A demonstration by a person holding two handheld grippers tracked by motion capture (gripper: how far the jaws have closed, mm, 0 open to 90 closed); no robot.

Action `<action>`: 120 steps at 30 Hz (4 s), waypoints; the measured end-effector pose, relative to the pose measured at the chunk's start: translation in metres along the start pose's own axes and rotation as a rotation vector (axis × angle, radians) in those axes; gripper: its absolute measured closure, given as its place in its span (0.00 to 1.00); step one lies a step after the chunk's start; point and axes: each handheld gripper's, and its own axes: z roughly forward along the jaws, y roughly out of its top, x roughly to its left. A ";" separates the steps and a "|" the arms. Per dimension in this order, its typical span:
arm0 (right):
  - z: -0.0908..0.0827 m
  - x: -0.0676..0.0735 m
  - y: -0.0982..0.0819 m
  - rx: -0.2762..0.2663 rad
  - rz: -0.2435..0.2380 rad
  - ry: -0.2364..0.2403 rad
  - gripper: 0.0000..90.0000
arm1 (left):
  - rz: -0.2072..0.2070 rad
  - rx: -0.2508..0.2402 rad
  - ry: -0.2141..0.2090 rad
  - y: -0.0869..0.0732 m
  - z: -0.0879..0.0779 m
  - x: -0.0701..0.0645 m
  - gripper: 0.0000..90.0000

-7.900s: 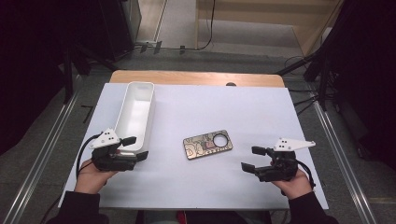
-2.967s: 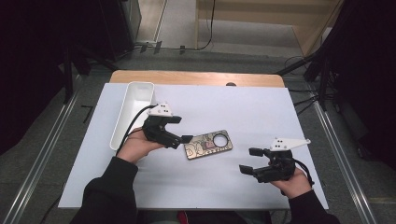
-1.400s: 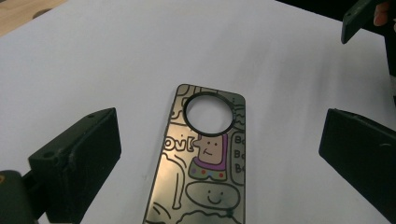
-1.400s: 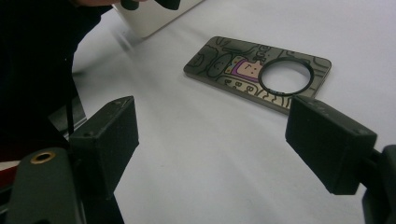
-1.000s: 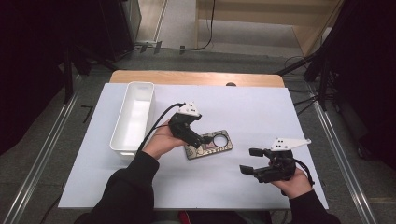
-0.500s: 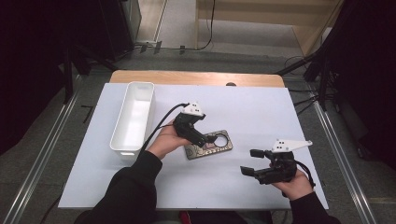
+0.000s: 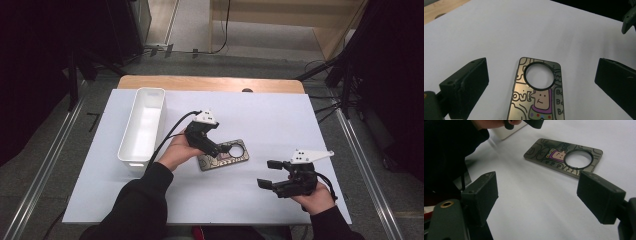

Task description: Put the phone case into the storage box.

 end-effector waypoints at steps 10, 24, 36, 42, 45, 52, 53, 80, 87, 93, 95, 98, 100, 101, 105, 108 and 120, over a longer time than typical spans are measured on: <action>0.001 -0.001 0.001 0.003 -0.002 0.003 0.18 | -0.006 0.036 -0.016 -0.011 0.009 0.001 0.00; 0.003 -0.001 0.004 0.008 -0.011 0.013 0.18 | -0.007 0.052 -0.014 -0.027 0.020 0.000 0.00; 0.008 -0.002 0.007 0.013 -0.016 0.026 0.18 | 0.021 0.072 0.000 -0.037 0.026 -0.002 0.00; 0.009 -0.002 0.007 0.013 -0.016 0.027 0.18 | 0.024 0.098 -0.005 -0.042 0.030 -0.001 0.00; 0.008 -0.002 0.007 0.013 -0.014 0.026 0.18 | 0.027 0.115 -0.007 -0.045 0.033 -0.001 0.00; 0.008 -0.003 0.007 0.013 -0.015 0.026 0.18 | 0.033 0.144 -0.009 -0.051 0.039 0.001 0.00; 0.008 -0.003 0.007 0.013 -0.015 0.026 0.18 | 0.033 0.144 -0.009 -0.051 0.039 0.001 0.00; 0.007 -0.003 0.006 0.010 -0.011 0.024 0.18 | 0.115 0.224 0.085 -0.051 0.045 -0.008 0.04; 0.008 -0.003 0.006 0.014 -0.012 0.024 0.18 | 0.135 0.209 0.068 -0.052 0.043 -0.009 0.11; 0.009 -0.003 0.006 0.017 -0.011 0.024 0.18 | 0.138 0.211 0.064 -0.052 0.043 -0.008 0.11; 0.009 -0.003 0.006 0.019 -0.011 0.025 0.18 | 0.138 0.210 0.063 -0.052 0.043 -0.008 0.11; 0.009 -0.003 0.005 0.020 -0.010 0.025 0.18 | 0.138 0.211 0.062 -0.052 0.043 -0.008 0.12; 0.009 -0.003 0.005 0.020 -0.010 0.026 0.18 | 0.139 0.211 0.062 -0.052 0.043 -0.008 0.12; 0.009 -0.004 0.005 0.021 -0.010 0.025 0.18 | 0.139 0.211 0.061 -0.052 0.043 -0.008 0.12; 0.009 -0.004 0.005 0.021 -0.010 0.026 0.18 | 0.139 0.212 0.061 -0.052 0.043 -0.008 0.12; 0.009 -0.004 0.005 0.020 -0.006 0.025 0.18 | 0.138 0.211 0.061 -0.052 0.043 -0.008 0.12; 0.010 -0.004 0.005 0.023 -0.008 0.026 0.18 | 0.137 0.217 0.066 -0.051 0.043 -0.009 0.12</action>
